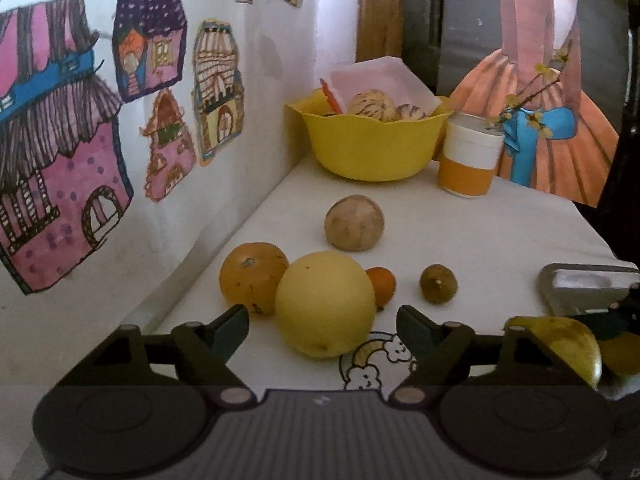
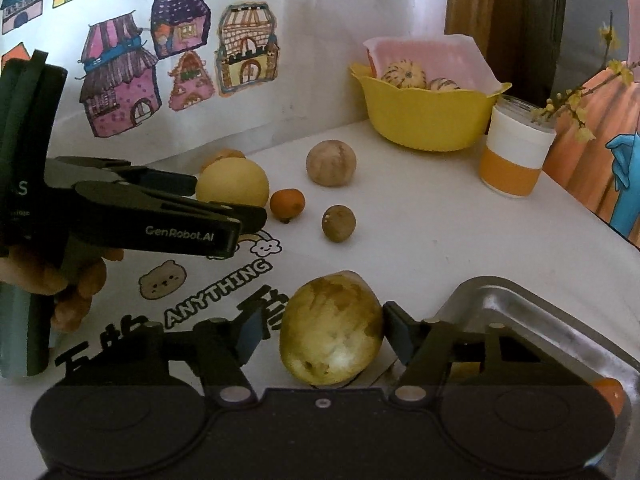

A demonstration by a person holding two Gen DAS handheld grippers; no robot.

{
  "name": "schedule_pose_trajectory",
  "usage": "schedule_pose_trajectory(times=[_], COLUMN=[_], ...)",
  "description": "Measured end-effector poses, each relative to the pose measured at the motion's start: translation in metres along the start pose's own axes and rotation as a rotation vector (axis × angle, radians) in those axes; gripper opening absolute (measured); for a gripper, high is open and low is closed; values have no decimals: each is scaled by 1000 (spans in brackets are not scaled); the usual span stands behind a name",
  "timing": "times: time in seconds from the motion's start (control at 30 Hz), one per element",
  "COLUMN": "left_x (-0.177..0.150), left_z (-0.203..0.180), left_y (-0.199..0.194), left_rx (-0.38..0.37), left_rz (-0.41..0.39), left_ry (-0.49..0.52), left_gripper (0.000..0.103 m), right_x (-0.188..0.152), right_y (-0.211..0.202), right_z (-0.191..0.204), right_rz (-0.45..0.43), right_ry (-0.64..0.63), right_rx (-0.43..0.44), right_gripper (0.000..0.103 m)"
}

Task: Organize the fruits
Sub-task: 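Grasp the yellow grapefruit with the left tool while the right tool grasps the spotted yellow pear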

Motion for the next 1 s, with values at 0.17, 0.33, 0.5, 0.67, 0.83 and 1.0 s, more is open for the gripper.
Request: schedule_pose_trajectory(times=[0.17,0.33,0.5,0.67,0.83,1.0], left_x=[4,6,5,2,-7,-19], left_z=[3,4,2,4,2,0], left_y=[9,16,17,11,-6,-29], left_rx=[4,1,-15,-33,-66,-114], left_rz=[21,44,45,48,75,109], left_ry=[-24,-51,-60,-63,-47,-28], left_gripper=[84,70,58,58,58,58], right_x=[-1,-1,0,-1,-2,-4], right_y=[5,7,7,4,1,-6], right_z=[-1,-1,0,4,8,16], right_rz=[7,9,11,9,16,27], right_ry=[1,4,7,8,11,-28], right_rx=[-18,-30,-24,-5,17,38], right_gripper=[58,55,55,55,54,54])
Point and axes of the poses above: each gripper's, at about its wrist camera, not at the fingertips, and y roughly the way its jaws point, z to its left, x to its top, the point moved 2 cm from there along y, roughly the way its jaws point, and after that the axes turned 8 degrees about -y, right-handed, at the moved point
